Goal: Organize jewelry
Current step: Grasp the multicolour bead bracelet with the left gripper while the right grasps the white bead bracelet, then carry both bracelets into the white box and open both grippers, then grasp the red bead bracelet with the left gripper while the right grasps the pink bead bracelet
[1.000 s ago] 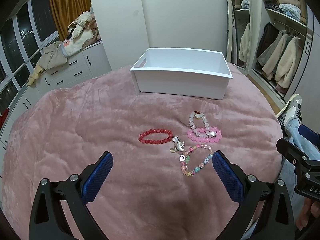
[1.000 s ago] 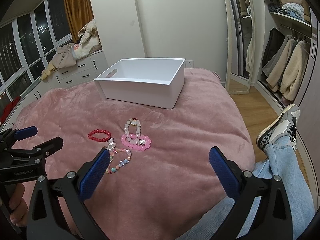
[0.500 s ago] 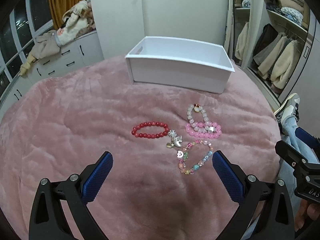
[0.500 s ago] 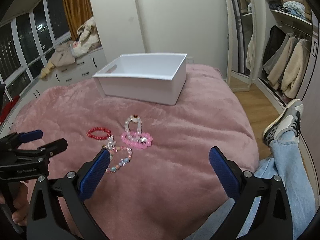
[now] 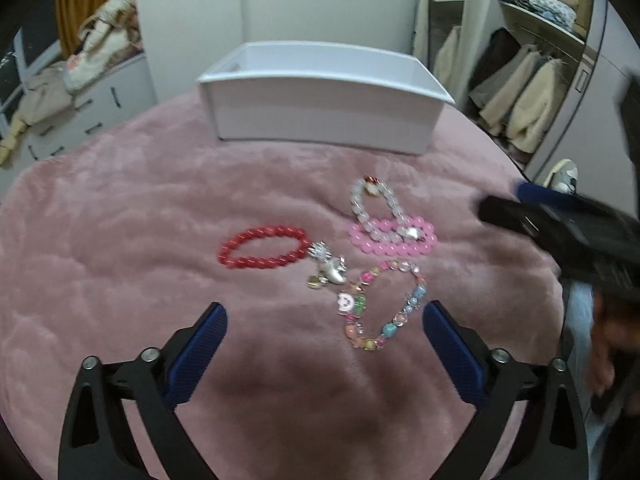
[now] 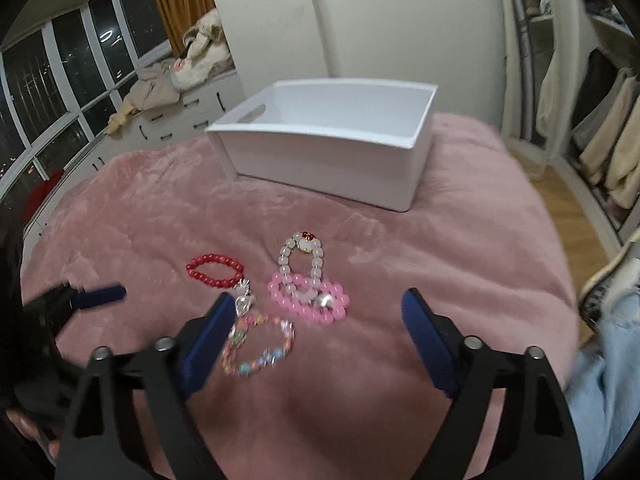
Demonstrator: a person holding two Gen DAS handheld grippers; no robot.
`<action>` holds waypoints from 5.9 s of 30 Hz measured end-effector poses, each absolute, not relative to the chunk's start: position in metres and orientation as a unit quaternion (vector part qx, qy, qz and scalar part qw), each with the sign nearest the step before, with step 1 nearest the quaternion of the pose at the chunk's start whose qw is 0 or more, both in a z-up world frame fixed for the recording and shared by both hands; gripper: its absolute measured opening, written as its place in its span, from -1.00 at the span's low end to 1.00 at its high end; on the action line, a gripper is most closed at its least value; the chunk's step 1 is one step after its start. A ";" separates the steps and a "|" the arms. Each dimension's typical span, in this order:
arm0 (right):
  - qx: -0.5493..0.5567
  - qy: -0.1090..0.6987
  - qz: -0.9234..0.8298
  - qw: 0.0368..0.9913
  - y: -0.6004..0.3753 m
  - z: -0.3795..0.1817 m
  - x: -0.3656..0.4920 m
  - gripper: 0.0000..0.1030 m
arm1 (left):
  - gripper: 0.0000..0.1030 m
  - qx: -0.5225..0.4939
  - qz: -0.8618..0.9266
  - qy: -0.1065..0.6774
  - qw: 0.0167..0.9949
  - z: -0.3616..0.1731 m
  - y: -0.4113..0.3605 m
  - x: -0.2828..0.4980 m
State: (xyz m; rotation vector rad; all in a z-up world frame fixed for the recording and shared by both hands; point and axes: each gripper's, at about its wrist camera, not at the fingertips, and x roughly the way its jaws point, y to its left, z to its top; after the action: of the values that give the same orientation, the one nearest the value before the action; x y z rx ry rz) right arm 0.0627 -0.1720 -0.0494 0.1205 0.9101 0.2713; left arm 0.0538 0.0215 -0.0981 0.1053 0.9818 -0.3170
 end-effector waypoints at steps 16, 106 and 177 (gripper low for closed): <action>0.024 0.503 0.170 0.847 -0.135 -0.119 0.146 -0.79 | -0.53 0.056 -0.153 0.536 0.828 -0.161 -0.001 0.082; 0.099 0.314 0.139 0.934 -0.199 -0.025 0.215 0.92 | 0.67 0.075 -0.095 0.455 0.882 -0.049 -0.026 0.291; 0.034 0.520 0.224 0.823 -0.176 -0.106 0.127 -0.79 | -0.71 0.057 -0.078 0.537 0.838 -0.165 0.050 0.160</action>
State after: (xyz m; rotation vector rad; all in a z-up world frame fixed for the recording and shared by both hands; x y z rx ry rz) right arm 0.1275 -0.1762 -0.1061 0.0725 1.1060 0.4774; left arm 0.1596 0.0497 -0.1646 0.1207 1.1372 -0.1659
